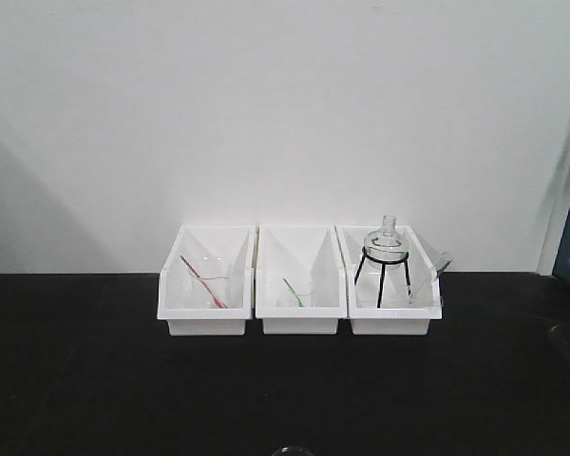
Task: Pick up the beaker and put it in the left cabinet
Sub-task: 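Move the right gripper toward the clear glass beaker on the bench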
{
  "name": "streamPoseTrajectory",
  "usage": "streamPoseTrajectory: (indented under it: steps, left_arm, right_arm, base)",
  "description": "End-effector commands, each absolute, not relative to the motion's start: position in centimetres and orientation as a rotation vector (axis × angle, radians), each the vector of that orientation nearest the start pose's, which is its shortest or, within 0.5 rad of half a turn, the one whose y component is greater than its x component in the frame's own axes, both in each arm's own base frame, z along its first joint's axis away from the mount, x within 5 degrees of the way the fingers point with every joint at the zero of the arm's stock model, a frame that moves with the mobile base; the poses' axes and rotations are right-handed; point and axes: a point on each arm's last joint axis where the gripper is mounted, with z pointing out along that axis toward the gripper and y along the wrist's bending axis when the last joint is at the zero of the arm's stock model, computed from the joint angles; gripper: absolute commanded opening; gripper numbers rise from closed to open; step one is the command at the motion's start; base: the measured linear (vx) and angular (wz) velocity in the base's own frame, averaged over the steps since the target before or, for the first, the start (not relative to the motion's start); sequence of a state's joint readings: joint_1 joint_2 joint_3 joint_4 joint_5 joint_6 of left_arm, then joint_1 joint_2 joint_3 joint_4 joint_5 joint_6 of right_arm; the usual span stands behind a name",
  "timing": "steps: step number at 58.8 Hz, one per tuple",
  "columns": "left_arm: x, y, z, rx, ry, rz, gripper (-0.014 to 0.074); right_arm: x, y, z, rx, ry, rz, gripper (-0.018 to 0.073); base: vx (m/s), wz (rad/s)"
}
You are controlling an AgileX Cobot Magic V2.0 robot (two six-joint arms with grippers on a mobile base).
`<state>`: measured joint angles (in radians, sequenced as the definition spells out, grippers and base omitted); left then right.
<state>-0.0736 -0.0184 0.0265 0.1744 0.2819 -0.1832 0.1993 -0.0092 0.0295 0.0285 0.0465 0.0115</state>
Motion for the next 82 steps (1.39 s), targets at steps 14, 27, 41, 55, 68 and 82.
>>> streamPoseTrajectory:
  steps: [14, 27, 41, 55, 68, 82]
  left_arm:
    - [5.5, -0.1, 19.2, 0.021, 1.667, -0.04, 0.0004]
    - [5.5, -0.1, 19.2, 0.021, 1.667, -0.04, 0.0004]
    - [5.5, -0.1, 19.2, 0.021, 1.667, -0.04, 0.0004]
    - [5.5, -0.1, 19.2, 0.021, 1.667, -0.04, 0.0004]
    - [5.5, -0.1, 19.2, 0.021, 1.667, -0.04, 0.0004]
    - [5.5, -0.1, 19.2, 0.021, 1.667, -0.04, 0.0004]
  right_arm:
    - [5.4, 1.1, 21.1, -0.118, 1.413, 0.187, -0.0008]
    - [4.9, 0.9, 25.2, -0.099, 1.271, 0.198, -0.0008]
    - [8.4, 1.6, 31.3, -0.143, 1.298, 0.136, -0.0008]
    - [13.2, 2.5, 31.5, -0.136, 1.422, 0.147, -0.0006]
    - [15.1, 2.9, 30.2, -0.138, 1.509, 0.149, 0.008]
    - [15.6, 3.0, 29.7, -0.137, 1.535, 0.15, 0.0441]
  base:
    - [0.0, 0.0]
    - [0.0, 0.0]
    - [0.0, 0.0]
    - [0.0, 0.0]
    - [0.0, 0.0]
    - [0.0, 0.0]
